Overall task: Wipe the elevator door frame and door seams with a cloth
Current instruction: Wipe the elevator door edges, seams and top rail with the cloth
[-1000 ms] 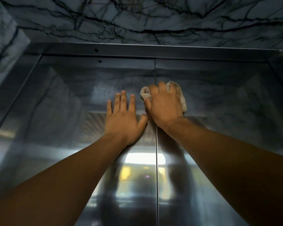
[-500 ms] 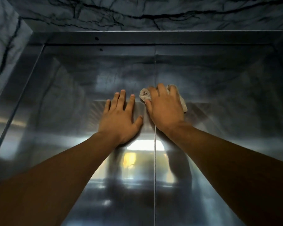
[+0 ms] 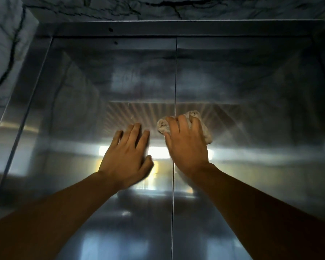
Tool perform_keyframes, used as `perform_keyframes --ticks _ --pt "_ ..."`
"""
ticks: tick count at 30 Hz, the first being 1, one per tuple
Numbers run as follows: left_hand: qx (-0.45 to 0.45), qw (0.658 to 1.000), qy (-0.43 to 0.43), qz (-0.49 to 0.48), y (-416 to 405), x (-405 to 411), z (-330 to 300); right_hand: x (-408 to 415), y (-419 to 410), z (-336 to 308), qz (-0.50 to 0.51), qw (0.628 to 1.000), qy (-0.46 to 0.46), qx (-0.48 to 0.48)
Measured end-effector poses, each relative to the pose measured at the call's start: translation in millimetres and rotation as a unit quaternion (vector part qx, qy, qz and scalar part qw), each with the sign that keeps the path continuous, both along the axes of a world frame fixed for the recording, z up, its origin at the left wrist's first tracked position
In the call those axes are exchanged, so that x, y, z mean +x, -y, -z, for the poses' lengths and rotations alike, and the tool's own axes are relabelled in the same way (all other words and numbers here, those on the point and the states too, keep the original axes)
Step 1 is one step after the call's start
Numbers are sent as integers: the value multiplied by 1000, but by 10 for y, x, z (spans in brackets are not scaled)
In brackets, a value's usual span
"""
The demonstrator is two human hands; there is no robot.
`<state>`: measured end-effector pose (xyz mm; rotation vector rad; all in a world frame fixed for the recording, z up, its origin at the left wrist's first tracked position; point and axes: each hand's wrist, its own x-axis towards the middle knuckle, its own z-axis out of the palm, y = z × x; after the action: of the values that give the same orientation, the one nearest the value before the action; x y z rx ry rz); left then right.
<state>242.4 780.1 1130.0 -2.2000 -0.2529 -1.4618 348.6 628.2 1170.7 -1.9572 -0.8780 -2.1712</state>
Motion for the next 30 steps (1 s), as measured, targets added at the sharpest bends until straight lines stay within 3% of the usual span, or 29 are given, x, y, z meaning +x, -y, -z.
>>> perform_keyframes --ticks 7,15,25,30 --pt "0 1000 -5 -10 -14 -48 355 -151 115 316 48 993 -78 -78" --pt "-15 1000 -1 12 66 17 853 -119 108 832 14 999 -24 -39" --pt "-32 999 -36 10 173 -15 1343 -11 78 1488 -38 997 -39 -46" --pt "-28 998 -58 3 165 -43 1666 20 83 1839 -46 982 -156 -100"
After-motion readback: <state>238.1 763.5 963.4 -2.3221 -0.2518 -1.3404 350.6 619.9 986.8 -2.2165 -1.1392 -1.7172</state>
